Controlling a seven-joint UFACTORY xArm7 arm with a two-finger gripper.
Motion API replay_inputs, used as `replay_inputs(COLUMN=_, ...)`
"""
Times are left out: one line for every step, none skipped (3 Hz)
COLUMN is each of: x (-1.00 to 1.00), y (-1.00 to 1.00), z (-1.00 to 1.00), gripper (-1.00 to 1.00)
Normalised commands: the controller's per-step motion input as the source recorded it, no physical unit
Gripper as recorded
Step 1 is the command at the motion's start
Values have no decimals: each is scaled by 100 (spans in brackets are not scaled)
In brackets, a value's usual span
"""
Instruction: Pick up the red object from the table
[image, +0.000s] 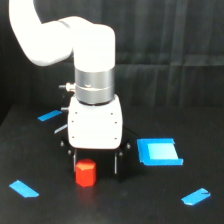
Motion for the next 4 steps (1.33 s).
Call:
replay_inputs(x=4, y=-7, z=-13, gripper=-48)
replay_inputs(x=1, y=2, z=-2, gripper=-100)
replay_inputs(x=7, y=-3, z=-11, gripper=-87)
replay_inputs(x=19, y=4, z=-12, gripper=-100)
